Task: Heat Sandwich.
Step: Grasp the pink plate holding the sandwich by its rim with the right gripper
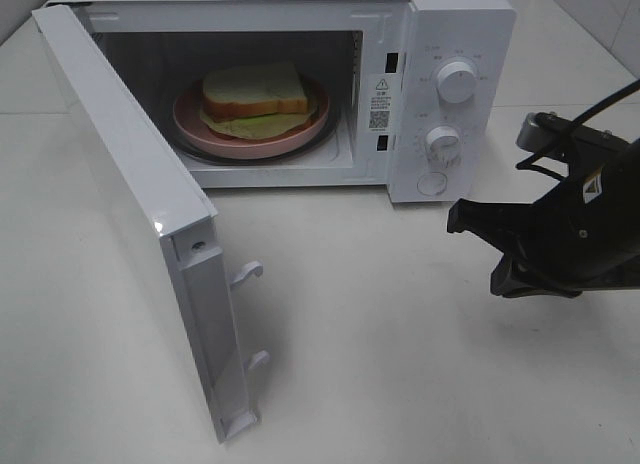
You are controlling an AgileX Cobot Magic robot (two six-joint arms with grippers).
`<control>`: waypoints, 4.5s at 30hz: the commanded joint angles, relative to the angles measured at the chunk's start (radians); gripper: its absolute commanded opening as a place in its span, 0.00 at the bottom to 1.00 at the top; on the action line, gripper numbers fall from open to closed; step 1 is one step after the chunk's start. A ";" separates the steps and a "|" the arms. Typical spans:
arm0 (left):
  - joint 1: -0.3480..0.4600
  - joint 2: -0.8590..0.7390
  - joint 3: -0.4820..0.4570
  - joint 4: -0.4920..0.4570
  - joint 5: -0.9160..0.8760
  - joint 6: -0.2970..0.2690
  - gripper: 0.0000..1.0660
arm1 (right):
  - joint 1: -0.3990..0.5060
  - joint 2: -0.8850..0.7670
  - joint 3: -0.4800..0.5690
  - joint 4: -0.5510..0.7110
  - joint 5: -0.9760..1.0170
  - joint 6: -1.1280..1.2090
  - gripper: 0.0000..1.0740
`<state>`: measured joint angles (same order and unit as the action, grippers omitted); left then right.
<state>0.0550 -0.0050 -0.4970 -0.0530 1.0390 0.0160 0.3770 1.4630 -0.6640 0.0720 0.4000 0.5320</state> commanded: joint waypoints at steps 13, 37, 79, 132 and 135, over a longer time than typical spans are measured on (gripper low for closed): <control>0.002 -0.026 0.002 -0.003 -0.004 0.001 0.92 | -0.003 -0.008 -0.133 -0.007 0.335 -0.780 0.11; 0.002 -0.026 0.002 -0.003 -0.004 0.001 0.92 | -0.003 -0.008 -0.159 -0.010 0.374 -1.560 0.66; 0.002 -0.026 0.002 -0.003 -0.004 0.001 0.92 | 0.254 0.215 -0.568 -0.250 0.330 -1.578 0.89; 0.002 -0.026 0.002 -0.003 -0.004 0.001 0.92 | 0.288 0.818 -1.176 -0.243 0.190 -1.565 0.82; 0.002 -0.026 0.002 -0.003 -0.004 0.001 0.92 | 0.285 0.857 -1.205 -0.243 0.193 -1.561 0.81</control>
<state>0.0550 -0.0050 -0.4970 -0.0530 1.0390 0.0160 0.6610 2.3080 -1.8550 -0.1760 0.5900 -1.0300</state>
